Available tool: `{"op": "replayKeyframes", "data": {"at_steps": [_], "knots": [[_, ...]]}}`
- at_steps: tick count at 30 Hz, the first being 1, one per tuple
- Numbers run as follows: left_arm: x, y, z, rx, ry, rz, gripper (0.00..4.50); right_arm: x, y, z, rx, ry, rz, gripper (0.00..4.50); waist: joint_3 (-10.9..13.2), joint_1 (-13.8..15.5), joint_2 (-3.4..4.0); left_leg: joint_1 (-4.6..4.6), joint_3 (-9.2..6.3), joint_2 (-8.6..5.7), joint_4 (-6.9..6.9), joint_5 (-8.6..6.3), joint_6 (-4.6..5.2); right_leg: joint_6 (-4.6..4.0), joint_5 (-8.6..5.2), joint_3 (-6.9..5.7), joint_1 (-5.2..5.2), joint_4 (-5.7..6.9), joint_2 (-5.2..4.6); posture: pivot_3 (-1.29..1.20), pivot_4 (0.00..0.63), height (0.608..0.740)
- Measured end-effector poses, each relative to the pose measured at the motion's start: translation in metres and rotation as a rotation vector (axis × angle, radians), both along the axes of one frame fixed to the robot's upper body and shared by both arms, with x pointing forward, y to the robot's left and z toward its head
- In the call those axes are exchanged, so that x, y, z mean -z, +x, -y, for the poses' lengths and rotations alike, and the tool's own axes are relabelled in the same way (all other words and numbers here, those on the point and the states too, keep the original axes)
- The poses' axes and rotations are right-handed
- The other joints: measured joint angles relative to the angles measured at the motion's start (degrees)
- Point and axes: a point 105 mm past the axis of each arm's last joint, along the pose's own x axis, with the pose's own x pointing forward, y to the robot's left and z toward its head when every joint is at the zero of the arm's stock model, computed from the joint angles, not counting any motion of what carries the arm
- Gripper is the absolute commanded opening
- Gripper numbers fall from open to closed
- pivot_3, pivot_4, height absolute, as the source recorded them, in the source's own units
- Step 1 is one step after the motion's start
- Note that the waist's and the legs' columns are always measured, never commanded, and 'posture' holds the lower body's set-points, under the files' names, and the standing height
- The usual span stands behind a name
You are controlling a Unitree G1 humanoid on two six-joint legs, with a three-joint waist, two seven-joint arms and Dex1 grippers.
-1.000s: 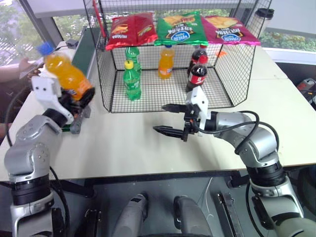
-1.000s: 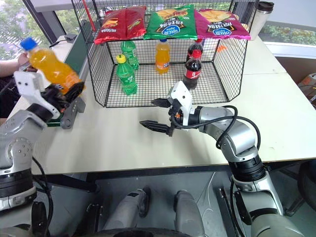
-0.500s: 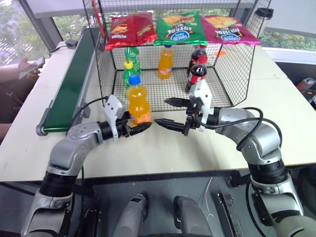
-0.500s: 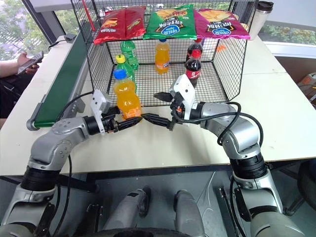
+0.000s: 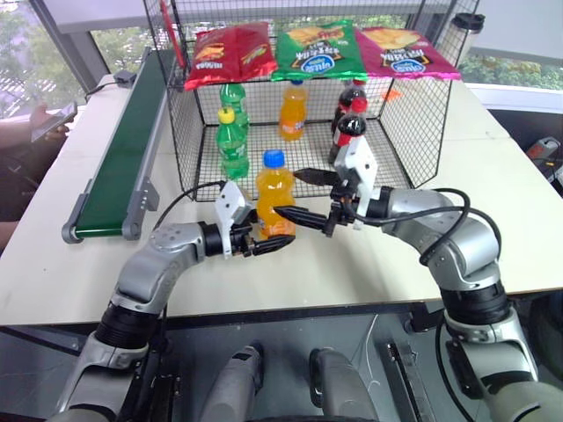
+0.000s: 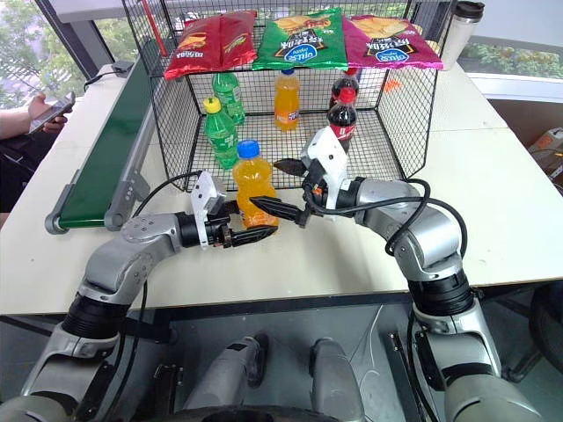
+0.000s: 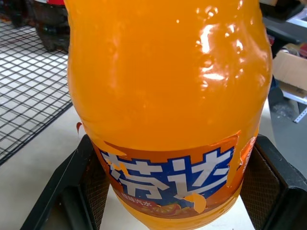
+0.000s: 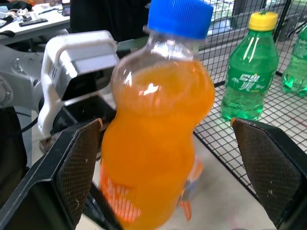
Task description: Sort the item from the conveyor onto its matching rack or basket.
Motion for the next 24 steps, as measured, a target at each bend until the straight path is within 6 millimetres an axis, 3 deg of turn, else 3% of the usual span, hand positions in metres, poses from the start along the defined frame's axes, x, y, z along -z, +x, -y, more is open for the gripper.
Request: {"op": "replayKeyframes", "data": {"at_steps": [7,10,12,13,22,23,24], "knots": [[0.001,-0.002,0.009,0.023,0.0,0.003,3.03,-0.008,0.005,-0.007,0.002,0.022,0.024,4.5,0.0,0.1,0.0,0.0,0.0,-0.01,0.01,0.01,0.01,0.0,0.0,0.0,0.0,0.01,0.01,0.0,0.15,0.739],[-0.001,-0.001,0.012,0.023,-0.011,0.008,3.03,-0.005,0.008,-0.008,0.006,0.025,0.015,3.62,0.0,0.0,0.0,0.0,0.0,-0.01,0.01,0.01,0.02,0.01,0.01,0.0,0.0,0.01,0.01,0.0,0.15,0.739],[-0.001,0.0,0.011,0.017,-0.012,0.006,3.03,-0.004,0.007,-0.011,-0.003,0.02,0.021,2.66,0.0,0.0,0.0,0.0,-0.01,-0.01,0.01,0.04,0.07,0.01,0.01,0.0,0.0,0.02,0.02,0.0,0.15,0.739],[-0.001,0.0,0.011,0.016,-0.012,0.006,3.03,-0.004,0.007,-0.012,-0.004,0.02,0.023,2.56,0.0,0.0,0.0,0.01,-0.01,0.0,0.01,0.05,0.07,0.01,0.01,0.0,0.0,0.02,0.02,0.0,0.15,0.739],[-0.002,0.002,0.013,0.006,-0.023,0.001,3.03,-0.005,0.007,-0.011,0.0,0.019,0.028,2.56,0.0,0.0,0.0,0.01,0.0,-0.01,0.01,0.04,0.07,0.01,0.01,0.0,0.0,0.02,0.03,0.0,0.15,0.739],[-0.002,0.002,0.014,0.004,-0.028,-0.001,4.04,-0.005,0.007,-0.01,0.002,0.018,0.029,2.56,0.0,0.0,0.0,0.01,0.0,-0.01,0.01,0.04,0.07,0.01,0.01,-0.01,0.0,0.02,0.03,0.0,0.15,0.739],[-0.002,0.003,0.013,0.002,-0.029,0.0,4.36,-0.004,0.007,-0.01,0.003,0.016,0.028,2.56,0.0,0.0,0.0,0.0,0.0,-0.01,0.01,0.05,0.07,0.01,0.01,-0.01,0.0,0.02,0.03,0.0,0.15,0.739]]}}
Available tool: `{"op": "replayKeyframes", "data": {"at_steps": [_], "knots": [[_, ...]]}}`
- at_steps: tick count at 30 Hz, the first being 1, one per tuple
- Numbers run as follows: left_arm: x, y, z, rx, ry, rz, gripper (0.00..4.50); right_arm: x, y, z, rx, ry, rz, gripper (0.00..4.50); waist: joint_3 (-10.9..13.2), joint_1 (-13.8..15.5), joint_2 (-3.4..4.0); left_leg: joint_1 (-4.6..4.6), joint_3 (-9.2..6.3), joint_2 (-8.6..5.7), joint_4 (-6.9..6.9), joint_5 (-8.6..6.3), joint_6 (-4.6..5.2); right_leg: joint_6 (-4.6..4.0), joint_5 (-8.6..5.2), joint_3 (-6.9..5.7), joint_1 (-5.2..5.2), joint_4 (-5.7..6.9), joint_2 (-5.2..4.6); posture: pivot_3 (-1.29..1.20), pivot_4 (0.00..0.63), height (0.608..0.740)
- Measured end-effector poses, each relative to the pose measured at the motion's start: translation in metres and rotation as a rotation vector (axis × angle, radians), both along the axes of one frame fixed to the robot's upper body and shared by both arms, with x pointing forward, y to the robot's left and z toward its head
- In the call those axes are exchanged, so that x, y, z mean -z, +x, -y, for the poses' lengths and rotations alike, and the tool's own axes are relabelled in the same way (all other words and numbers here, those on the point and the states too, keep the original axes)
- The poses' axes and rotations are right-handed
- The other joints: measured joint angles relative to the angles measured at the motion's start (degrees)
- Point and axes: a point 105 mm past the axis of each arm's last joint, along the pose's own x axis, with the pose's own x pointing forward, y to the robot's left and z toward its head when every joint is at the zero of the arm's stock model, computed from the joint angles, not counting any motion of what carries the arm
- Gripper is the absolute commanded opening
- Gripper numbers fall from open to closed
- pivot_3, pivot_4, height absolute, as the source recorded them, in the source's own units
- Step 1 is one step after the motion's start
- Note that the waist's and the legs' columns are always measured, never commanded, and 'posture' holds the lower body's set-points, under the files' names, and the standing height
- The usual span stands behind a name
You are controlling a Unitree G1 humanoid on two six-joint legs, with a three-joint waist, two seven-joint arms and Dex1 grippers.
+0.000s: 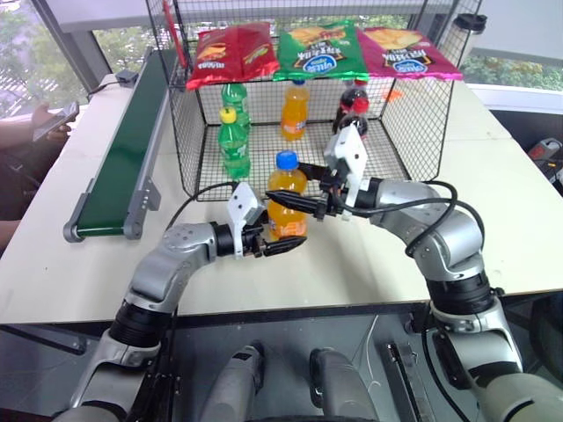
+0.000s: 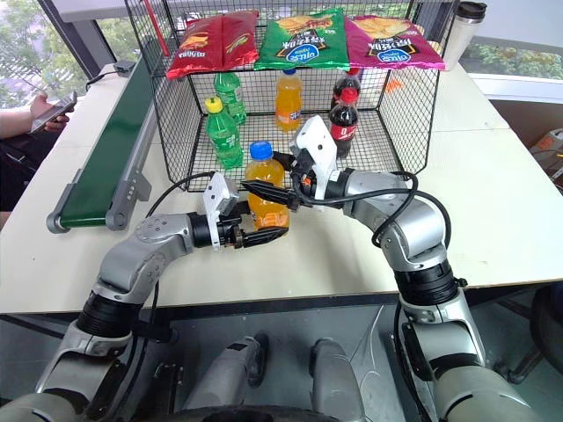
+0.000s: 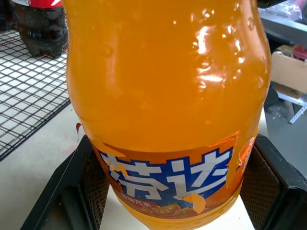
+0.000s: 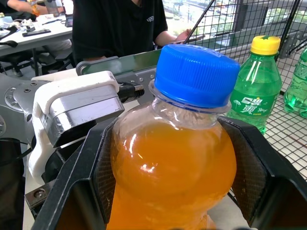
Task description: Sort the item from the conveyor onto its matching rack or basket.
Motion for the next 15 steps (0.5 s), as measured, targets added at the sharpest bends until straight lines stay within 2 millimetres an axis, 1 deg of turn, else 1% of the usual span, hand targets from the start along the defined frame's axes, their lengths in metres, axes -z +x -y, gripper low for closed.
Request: {"op": "replayKeyframes", "data": {"at_steps": [1,4,9,13,15], "knots": [[-0.003,0.001,0.0,-0.002,-0.004,0.013,4.47,0.002,0.001,0.0,0.01,-0.008,-0.004,2.56,0.0,0.0,0.0,0.0,0.0,0.0,0.01,0.0,-0.01,0.0,0.0,0.0,0.0,0.01,0.0,0.0,0.15,0.739],[-0.016,0.005,-0.001,-0.011,-0.017,0.061,4.47,0.006,0.005,0.002,0.031,-0.019,-0.02,2.56,0.0,0.0,0.0,0.0,0.0,0.0,0.02,-0.01,-0.02,0.0,0.0,0.0,0.0,0.02,0.0,0.0,0.15,0.739],[-0.019,0.006,-0.008,-0.051,0.001,0.075,4.47,0.01,0.012,0.007,0.078,-0.028,-0.031,2.56,0.0,-0.1,0.0,0.0,0.0,0.01,0.01,0.02,0.02,0.01,0.0,0.0,-0.01,0.03,0.02,0.0,0.15,0.739],[-0.015,0.004,-0.031,-0.107,0.037,0.056,4.47,0.006,0.029,0.015,0.177,-0.001,-0.027,2.56,0.0,-0.2,0.02,0.03,-0.01,0.02,0.01,0.02,0.02,-0.01,0.0,0.01,-0.03,0.09,0.05,0.0,0.15,0.739],[-0.013,0.002,-0.047,-0.155,0.054,0.042,4.47,-0.001,0.042,0.017,0.248,0.037,-0.006,2.56,0.0,-0.3,0.03,0.03,0.02,0.02,0.01,0.01,0.01,-0.01,0.01,0.03,-0.03,0.09,0.05,0.0,0.15,0.739]]}}
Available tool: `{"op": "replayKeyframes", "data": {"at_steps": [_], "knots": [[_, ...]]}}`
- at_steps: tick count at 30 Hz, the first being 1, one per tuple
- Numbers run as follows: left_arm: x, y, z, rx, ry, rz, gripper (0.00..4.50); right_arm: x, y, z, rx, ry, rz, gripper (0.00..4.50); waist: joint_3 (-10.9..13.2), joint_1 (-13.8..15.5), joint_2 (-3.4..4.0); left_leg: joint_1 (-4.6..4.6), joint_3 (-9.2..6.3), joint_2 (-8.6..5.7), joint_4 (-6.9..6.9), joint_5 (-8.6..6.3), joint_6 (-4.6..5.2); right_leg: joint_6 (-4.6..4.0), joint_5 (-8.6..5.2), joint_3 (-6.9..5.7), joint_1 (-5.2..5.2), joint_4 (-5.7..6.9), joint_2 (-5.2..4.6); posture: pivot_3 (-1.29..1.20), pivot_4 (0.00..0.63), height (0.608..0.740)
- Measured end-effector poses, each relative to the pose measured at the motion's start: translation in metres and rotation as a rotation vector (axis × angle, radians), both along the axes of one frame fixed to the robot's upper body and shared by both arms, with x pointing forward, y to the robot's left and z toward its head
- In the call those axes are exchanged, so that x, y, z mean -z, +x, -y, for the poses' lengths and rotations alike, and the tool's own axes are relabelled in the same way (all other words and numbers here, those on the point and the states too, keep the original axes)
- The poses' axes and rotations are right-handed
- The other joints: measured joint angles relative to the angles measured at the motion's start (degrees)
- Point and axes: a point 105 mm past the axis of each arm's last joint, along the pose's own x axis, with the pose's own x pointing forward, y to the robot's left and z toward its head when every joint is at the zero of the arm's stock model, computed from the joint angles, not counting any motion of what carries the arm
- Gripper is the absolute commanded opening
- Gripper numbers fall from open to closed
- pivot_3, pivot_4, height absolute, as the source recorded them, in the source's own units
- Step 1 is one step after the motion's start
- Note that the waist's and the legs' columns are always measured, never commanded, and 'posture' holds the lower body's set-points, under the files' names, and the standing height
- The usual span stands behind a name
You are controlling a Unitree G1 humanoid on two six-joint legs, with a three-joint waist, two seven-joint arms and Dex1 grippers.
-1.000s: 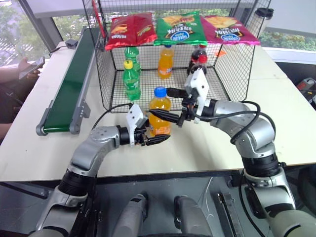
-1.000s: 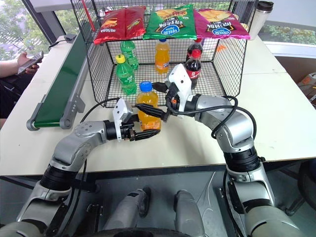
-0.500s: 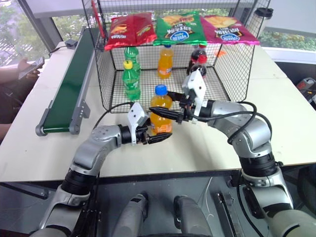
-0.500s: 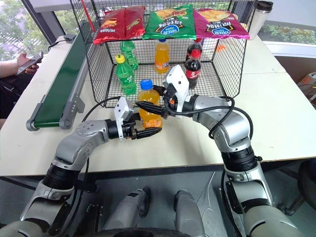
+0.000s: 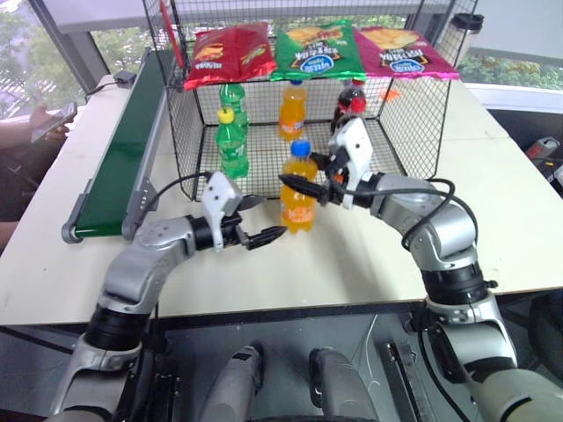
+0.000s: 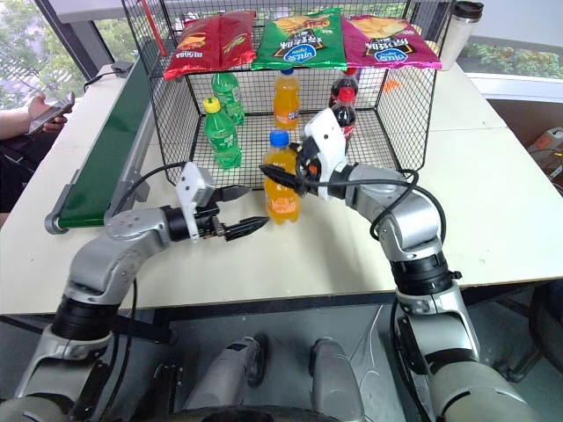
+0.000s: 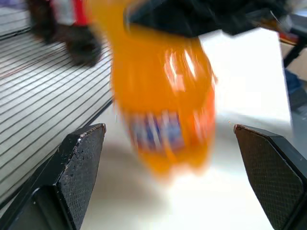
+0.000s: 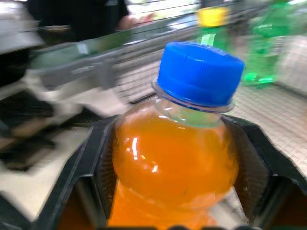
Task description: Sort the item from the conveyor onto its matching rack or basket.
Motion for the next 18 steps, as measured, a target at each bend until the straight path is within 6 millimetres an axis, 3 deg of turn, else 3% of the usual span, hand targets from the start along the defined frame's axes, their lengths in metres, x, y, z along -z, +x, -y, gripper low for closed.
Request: {"op": "replayKeyframes", "data": {"at_steps": [5,9,18], "knots": [[0.002,0.005,-0.033,-0.171,-0.007,0.0,4.47,-0.013,0.028,0.006,0.148,0.022,0.079,2.56,0.0,0.2,0.0,0.0,0.0,-0.02,0.0,0.0,-0.01,0.0,0.0,0.0,0.0,-0.02,0.09,0.0,0.15,0.739],[-0.007,0.018,-0.057,-0.367,-0.046,0.06,4.47,-0.005,0.044,0.006,0.216,0.017,0.088,2.56,0.0,0.4,0.0,0.0,0.0,-0.04,0.0,0.0,-0.02,0.07,0.05,0.0,0.01,-0.01,0.11,0.0,0.15,0.739],[0.003,0.023,-0.046,-0.515,-0.103,0.069,4.47,-0.008,0.079,-0.014,0.305,0.045,0.153,2.56,0.0,0.1,0.0,0.02,0.01,0.0,-0.03,0.04,-0.02,0.2,0.14,0.03,-0.03,0.04,0.23,0.0,0.15,0.739]]}}
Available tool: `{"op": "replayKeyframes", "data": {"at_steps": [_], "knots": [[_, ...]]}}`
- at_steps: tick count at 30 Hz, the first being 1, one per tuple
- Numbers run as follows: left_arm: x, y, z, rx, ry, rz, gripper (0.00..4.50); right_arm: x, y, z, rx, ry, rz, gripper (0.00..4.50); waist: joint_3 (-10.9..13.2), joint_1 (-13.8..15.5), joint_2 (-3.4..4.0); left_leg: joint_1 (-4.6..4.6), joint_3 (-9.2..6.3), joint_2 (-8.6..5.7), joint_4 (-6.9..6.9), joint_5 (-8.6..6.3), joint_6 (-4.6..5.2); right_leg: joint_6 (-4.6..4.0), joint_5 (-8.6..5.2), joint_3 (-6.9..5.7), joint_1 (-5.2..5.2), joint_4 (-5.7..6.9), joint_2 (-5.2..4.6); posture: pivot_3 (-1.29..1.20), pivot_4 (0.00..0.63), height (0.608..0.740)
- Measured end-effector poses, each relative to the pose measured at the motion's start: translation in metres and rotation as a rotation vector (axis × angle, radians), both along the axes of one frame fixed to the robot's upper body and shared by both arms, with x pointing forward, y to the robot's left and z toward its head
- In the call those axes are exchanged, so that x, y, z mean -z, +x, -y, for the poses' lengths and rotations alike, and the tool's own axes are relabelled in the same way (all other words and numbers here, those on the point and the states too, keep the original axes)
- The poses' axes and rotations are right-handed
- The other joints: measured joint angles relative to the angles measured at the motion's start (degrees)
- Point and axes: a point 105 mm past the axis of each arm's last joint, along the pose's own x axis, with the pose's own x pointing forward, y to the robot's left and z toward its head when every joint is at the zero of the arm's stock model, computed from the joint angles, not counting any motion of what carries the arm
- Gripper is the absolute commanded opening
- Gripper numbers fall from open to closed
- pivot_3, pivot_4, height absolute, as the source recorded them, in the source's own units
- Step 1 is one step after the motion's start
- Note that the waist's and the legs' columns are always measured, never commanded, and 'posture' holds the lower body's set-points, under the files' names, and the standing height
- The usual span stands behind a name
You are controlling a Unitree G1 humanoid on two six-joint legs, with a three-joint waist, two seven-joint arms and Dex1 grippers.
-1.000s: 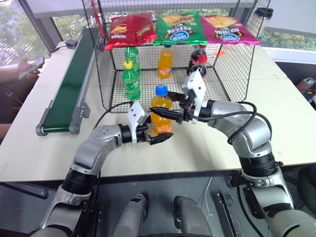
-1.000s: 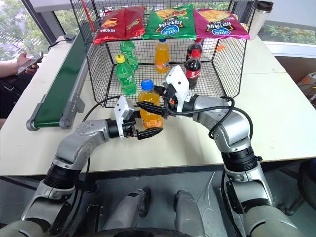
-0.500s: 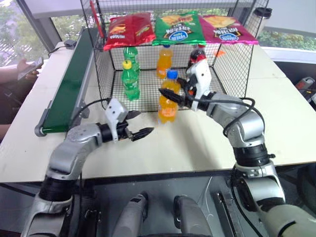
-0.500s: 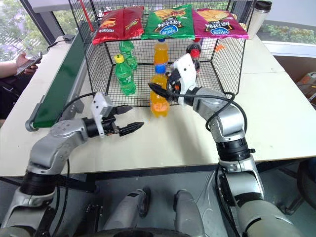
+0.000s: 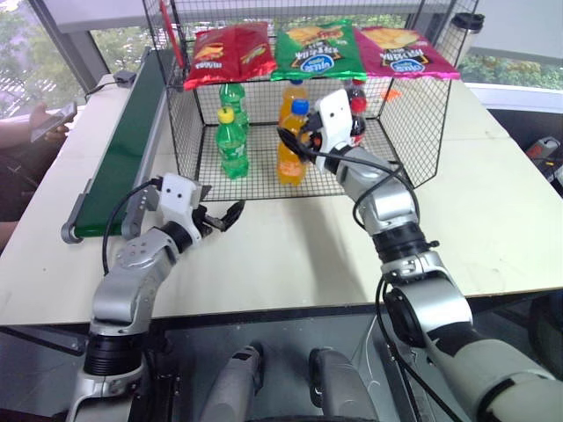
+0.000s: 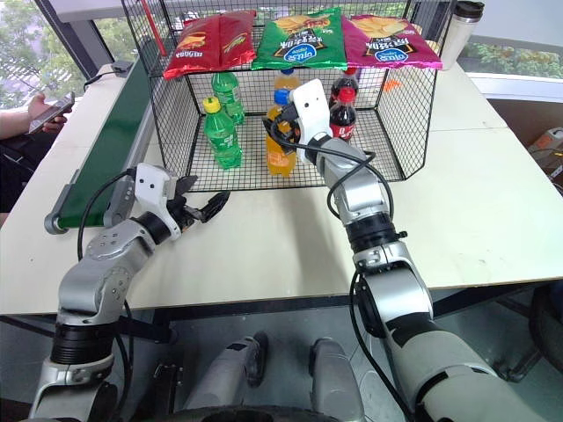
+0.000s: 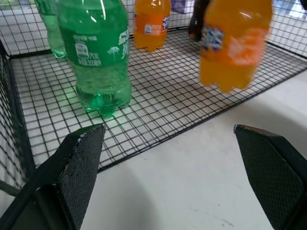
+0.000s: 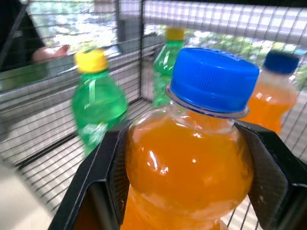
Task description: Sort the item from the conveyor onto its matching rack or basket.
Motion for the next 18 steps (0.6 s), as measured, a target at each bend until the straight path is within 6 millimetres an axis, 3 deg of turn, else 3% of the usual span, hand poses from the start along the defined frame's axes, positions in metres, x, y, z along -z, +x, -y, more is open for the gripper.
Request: {"op": "replayKeyframes", "data": {"at_steps": [7,14,18], "knots": [[0.009,-0.004,0.008,-0.011,0.005,-0.012,4.47,0.001,0.02,0.006,0.09,0.017,0.011,2.56,0.0,0.0,0.01,0.01,0.0,0.0,0.0,0.0,0.0,-0.01,0.0,0.03,0.01,0.0,0.03,0.0,0.15,0.739],[0.007,-0.005,0.009,-0.014,0.012,-0.003,4.47,0.026,0.027,0.014,0.155,0.006,-0.031,2.56,0.0,-0.2,0.01,0.03,0.0,0.03,-0.02,0.02,0.01,-0.02,0.0,0.07,0.01,0.01,0.09,0.0,0.15,0.739],[0.007,-0.004,0.008,-0.019,0.015,-0.002,4.47,0.029,0.028,0.014,0.166,0.013,-0.02,2.56,0.0,-0.3,0.02,0.04,0.0,0.05,-0.02,0.02,0.01,-0.02,0.0,0.09,0.0,0.03,0.12,0.0,0.15,0.739]]}}
